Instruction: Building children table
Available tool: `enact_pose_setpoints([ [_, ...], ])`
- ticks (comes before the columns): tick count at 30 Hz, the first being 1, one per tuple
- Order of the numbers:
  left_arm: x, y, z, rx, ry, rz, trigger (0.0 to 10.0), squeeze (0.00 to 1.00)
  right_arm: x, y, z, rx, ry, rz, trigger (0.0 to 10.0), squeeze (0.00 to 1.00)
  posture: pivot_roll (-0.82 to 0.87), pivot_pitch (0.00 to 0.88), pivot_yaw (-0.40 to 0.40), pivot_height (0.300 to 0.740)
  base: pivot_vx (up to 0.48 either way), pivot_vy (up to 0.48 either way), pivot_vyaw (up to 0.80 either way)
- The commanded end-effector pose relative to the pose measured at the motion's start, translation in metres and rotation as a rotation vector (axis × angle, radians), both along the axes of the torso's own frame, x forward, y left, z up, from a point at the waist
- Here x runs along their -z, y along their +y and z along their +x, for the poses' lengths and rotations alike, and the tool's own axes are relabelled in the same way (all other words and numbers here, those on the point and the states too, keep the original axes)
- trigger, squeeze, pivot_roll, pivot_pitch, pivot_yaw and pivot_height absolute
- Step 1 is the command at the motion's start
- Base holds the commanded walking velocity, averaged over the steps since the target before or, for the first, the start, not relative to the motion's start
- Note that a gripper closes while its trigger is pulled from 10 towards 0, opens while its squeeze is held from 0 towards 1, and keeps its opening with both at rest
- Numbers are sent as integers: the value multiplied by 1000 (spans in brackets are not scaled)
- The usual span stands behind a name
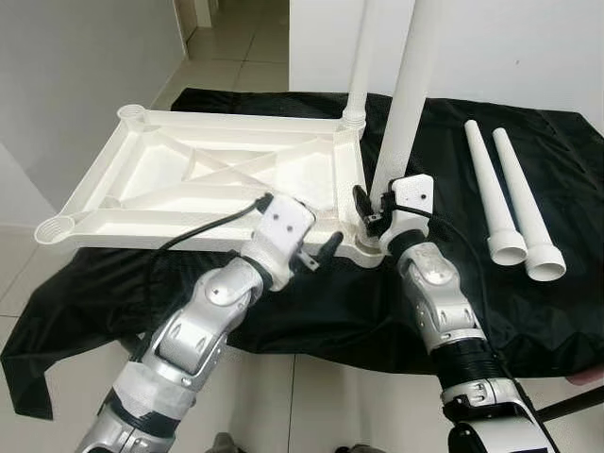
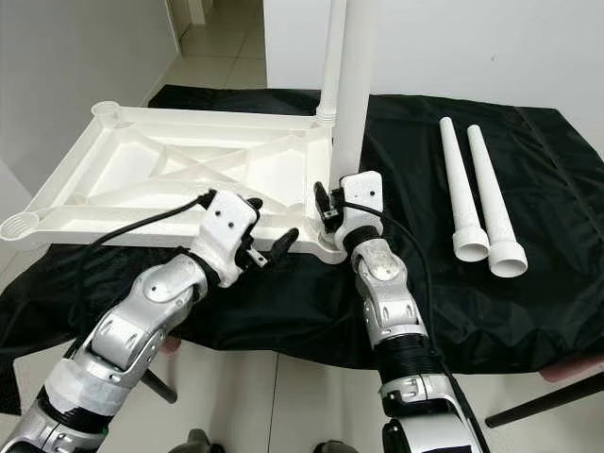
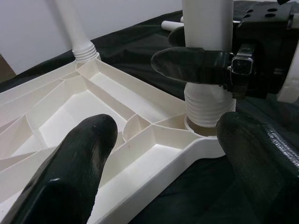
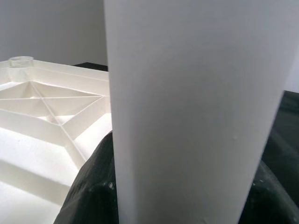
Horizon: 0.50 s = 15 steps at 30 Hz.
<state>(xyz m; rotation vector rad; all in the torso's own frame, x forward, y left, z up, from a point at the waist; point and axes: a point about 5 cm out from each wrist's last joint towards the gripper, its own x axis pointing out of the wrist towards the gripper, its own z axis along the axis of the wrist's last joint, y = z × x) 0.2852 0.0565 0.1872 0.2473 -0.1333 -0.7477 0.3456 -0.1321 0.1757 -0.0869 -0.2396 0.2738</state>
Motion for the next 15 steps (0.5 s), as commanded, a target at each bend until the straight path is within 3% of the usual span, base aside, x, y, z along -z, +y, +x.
enact_pose_setpoints([
  [1, 6, 0, -4, 54, 13, 29, 10000, 0, 5, -3, -1, -4, 7, 10, 10000, 0, -30, 72, 11, 740, 0, 0, 0],
  [15, 16, 6, -14, 117, 44, 91, 10000, 0, 22, 1, -5, -137, 50, -50, 10000, 0, -30, 84, 20, 740, 0, 0, 0],
])
